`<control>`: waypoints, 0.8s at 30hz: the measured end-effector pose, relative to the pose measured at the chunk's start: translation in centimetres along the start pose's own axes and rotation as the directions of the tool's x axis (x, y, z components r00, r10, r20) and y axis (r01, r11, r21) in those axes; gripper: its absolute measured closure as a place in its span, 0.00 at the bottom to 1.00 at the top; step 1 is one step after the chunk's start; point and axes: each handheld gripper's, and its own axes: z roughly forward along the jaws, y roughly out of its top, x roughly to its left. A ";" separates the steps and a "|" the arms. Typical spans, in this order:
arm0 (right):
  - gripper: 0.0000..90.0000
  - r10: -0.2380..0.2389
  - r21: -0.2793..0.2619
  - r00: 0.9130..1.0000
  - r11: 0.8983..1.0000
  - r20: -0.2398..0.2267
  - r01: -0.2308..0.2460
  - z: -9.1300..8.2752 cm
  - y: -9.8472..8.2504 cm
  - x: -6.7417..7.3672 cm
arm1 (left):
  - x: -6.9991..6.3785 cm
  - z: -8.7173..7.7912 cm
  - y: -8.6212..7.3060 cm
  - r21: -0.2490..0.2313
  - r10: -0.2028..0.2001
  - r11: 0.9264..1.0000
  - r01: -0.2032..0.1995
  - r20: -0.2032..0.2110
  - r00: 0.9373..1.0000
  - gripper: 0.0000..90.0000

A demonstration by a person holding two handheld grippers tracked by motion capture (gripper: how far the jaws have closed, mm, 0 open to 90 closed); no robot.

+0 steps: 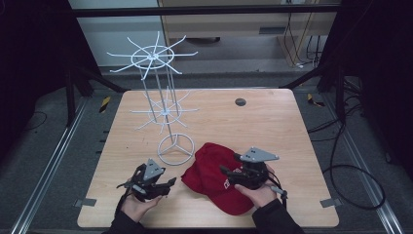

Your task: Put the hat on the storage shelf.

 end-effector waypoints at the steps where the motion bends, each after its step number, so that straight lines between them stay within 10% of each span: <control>1: 0.35 0.002 -0.001 1.000 1.000 -0.004 -0.002 0.3 0.2 0.1 | 0.3 -0.3 -0.2 -0.009 -0.012 1.000 0.012 -0.010 1.000 0.49; 9: 0.25 -0.012 0.008 1.000 1.000 0.003 0.012 3.5 2.3 1.3 | 2.9 -1.7 -1.4 -0.030 -0.075 0.997 0.073 -0.061 0.995 0.47; 15: 0.19 -0.020 0.050 1.000 0.999 -0.002 0.020 6.8 3.8 2.3 | 6.2 -2.5 -3.1 -0.051 -0.184 0.983 0.179 -0.114 0.976 0.47; 24: 0.28 -0.103 0.154 0.993 0.984 0.063 0.092 10.2 3.5 3.8 | 7.9 -2.9 -3.9 -0.072 -0.229 0.973 0.221 -0.146 0.962 0.49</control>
